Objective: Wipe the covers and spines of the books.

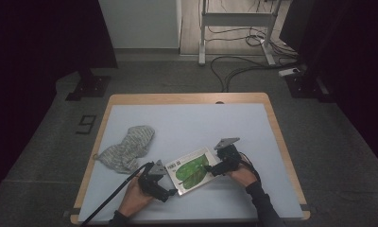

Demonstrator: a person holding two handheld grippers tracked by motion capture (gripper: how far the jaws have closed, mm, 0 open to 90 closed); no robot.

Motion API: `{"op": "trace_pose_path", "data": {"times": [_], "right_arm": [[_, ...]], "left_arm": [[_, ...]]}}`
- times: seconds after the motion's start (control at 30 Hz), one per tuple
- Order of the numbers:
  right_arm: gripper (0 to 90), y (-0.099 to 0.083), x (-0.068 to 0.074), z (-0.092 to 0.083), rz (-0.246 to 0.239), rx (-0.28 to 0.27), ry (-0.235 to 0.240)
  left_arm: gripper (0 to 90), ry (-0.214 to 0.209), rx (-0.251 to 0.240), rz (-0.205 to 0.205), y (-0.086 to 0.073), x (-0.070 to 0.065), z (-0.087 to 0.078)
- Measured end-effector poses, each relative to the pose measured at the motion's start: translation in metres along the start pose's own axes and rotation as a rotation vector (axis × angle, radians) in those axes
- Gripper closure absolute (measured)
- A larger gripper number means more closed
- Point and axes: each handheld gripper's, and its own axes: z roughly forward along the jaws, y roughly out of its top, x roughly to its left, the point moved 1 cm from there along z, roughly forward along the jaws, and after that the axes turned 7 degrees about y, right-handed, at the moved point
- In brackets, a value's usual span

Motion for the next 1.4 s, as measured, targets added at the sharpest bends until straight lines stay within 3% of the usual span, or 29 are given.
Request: {"op": "trace_pose_path", "data": {"times": [0.17, 0.57, 1.03, 1.4], "right_arm": [[3.3, 0.005, 0.000, 0.008, -0.005, 0.018, 0.015], [1.2, 0.010, -0.007, 0.018, 0.039, 0.010, 0.070], [0.2, 0.015, 0.002, 0.026, 0.048, 0.001, 0.078], [3.6, 0.016, -0.002, 0.021, 0.114, -0.041, 0.102]], "left_arm": [[0.0, 0.007, -0.002, 0.001, 0.000, -0.002, 0.000], [0.0, 0.007, -0.002, -0.002, 0.000, -0.002, 0.001], [0.0, 0.006, -0.004, -0.006, 0.000, -0.002, 0.001], [0.0, 0.006, -0.003, -0.008, 0.000, -0.002, 0.001]]}}
